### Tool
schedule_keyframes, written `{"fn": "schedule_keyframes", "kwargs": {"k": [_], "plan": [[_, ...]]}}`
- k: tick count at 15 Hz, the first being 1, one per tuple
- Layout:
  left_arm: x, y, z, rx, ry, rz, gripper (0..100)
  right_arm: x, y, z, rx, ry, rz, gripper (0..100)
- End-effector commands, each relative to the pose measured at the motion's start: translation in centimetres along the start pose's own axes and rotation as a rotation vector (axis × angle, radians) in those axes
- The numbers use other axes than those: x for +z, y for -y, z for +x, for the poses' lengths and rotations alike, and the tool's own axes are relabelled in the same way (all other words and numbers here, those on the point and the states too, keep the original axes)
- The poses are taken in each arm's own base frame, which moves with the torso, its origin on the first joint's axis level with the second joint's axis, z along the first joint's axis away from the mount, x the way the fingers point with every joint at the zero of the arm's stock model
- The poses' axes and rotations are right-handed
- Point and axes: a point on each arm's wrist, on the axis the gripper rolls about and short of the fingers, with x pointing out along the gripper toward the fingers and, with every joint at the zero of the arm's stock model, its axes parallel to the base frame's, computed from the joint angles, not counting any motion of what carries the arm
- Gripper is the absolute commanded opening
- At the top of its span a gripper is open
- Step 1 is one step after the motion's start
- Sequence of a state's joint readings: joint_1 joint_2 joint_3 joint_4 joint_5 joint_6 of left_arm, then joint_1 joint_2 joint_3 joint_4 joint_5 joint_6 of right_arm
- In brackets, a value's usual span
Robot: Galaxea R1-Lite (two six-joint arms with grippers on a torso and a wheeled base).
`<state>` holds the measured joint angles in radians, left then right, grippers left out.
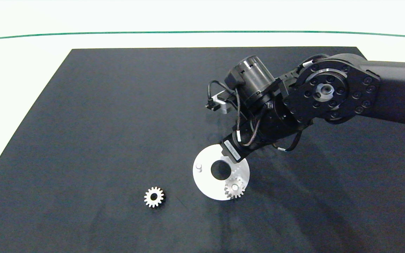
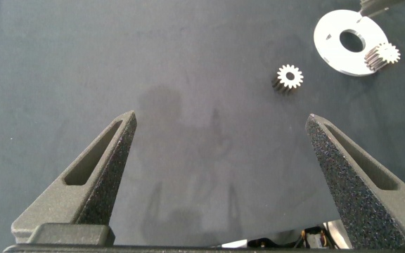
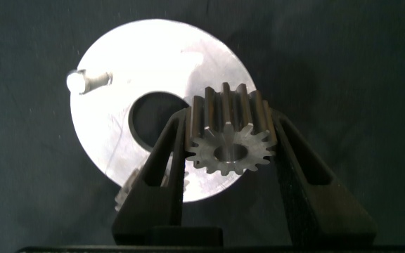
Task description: Install three planetary gears onto the carrier pins
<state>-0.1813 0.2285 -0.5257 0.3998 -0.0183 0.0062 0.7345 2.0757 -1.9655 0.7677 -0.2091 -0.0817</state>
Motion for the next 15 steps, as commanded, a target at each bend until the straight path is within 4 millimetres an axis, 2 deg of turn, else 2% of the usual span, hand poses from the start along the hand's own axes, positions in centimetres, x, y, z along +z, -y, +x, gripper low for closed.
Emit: {"fn": "schedule_keyframes", "kwargs": {"k": [1, 15], "plan": [[-0.03, -0.01, -0.01, -0.003, -0.003, -0.001, 100, -0.01, -0.02, 0.34, -0.001, -0.007, -0.002, 16], [-0.05, -0.07, -0.06, -0.017, 0.0, 0.0, 100, -0.17, -0.11, 1.34, -0.008, -0.022, -0.002, 16]]}}
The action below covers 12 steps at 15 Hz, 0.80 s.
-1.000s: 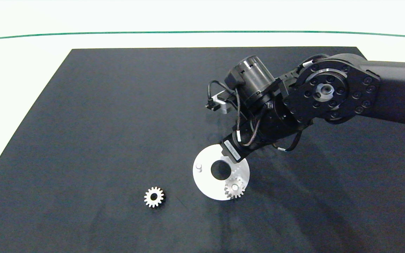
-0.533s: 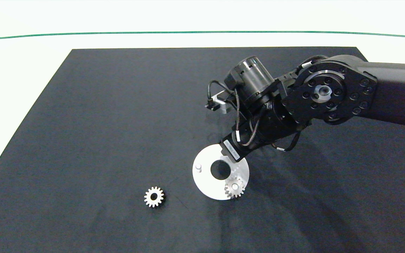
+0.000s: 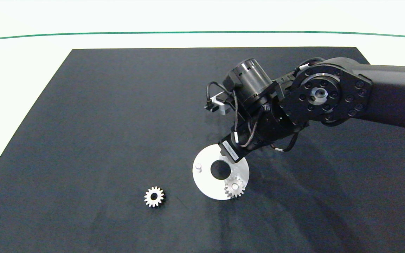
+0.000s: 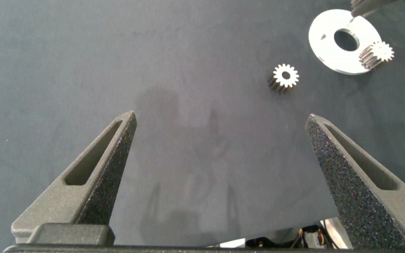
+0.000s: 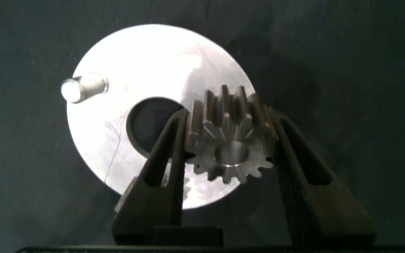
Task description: Install three planetary gears onto the carrier pins
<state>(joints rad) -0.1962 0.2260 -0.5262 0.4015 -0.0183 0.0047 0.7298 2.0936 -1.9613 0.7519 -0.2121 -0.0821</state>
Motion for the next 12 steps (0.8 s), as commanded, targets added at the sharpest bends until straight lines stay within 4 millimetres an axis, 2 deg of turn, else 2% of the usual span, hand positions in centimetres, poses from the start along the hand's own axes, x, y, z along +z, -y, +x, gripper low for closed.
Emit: {"fn": "schedule_keyframes", "kwargs": {"k": [1, 7, 12], "plan": [[0.0, 0.0, 0.0, -0.002, -0.003, 0.0, 100, -0.1, 0.0, 0.4, -0.004, -0.015, -0.003, 16], [0.0, 0.0, 0.0, -0.002, -0.001, 0.0, 100, -0.1, 0.1, 0.3, -0.008, -0.011, -0.002, 16], [0.0, 0.0, 0.0, 0.0, 0.0, 0.0, 100, 0.1, 0.3, -1.0, -0.026, 0.016, -0.003, 16]]}}
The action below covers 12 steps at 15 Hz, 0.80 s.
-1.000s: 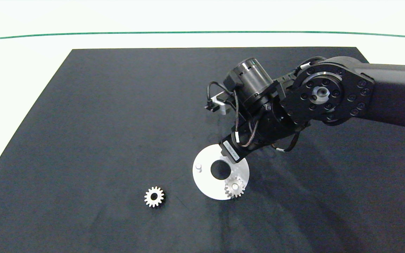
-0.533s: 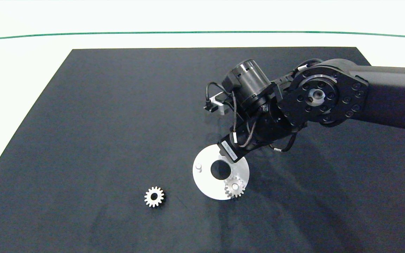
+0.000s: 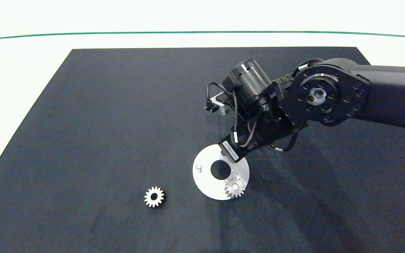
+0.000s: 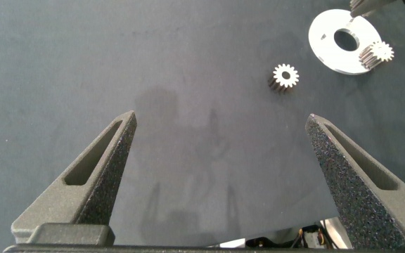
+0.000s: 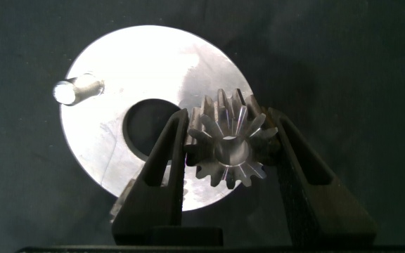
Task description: Install three planetary gears onto the carrier pins
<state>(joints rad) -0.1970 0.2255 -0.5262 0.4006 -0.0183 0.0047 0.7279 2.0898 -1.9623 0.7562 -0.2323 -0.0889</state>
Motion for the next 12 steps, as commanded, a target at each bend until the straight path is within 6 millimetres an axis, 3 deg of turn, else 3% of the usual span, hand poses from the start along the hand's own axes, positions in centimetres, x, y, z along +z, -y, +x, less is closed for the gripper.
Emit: {"fn": "schedule_keyframes", "kwargs": {"k": [1, 12], "plan": [[-0.01, 0.0, 0.0, 0.001, -0.001, 0.0, 100, 0.05, 0.25, -0.87, -0.006, 0.014, 0.003, 16], [0.17, 0.0, -0.11, -0.001, 0.006, 0.0, 100, 0.0, 0.16, -0.24, -0.004, 0.004, 0.003, 16]]}}
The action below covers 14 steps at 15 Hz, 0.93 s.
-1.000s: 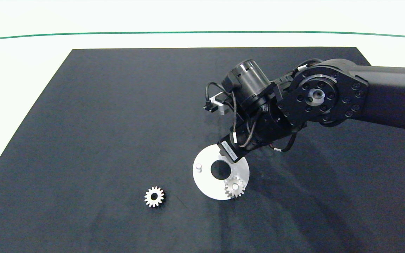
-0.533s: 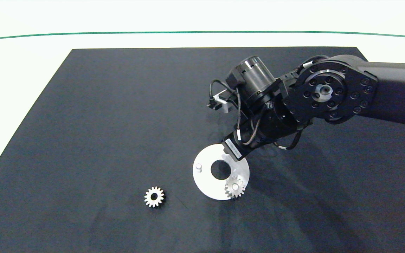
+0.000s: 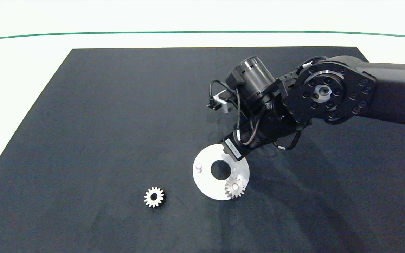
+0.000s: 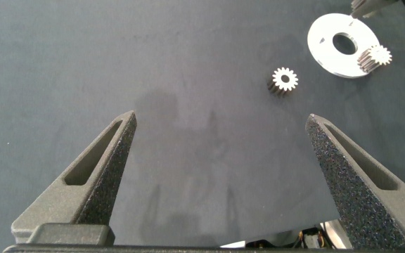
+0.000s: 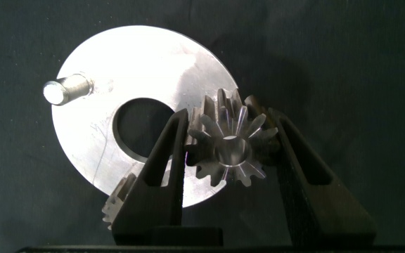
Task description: Install three planetary gears onto the carrier pins
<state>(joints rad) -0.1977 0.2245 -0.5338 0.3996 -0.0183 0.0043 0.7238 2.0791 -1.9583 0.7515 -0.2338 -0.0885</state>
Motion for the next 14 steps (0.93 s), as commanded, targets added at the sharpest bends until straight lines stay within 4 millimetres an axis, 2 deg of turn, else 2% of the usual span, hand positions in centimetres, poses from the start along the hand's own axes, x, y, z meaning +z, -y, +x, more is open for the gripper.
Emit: {"fn": "schedule_keyframes", "kwargs": {"k": [1, 14], "plan": [[-0.02, 0.0, 0.02, 0.0, -0.003, 0.0, 100, -0.03, -0.2, 0.29, 0.002, -0.009, -0.007, 16], [0.15, 0.0, -0.12, 0.0, 0.006, 0.0, 100, -0.31, -0.47, 0.5, 0.006, -0.025, -0.013, 16]]}}
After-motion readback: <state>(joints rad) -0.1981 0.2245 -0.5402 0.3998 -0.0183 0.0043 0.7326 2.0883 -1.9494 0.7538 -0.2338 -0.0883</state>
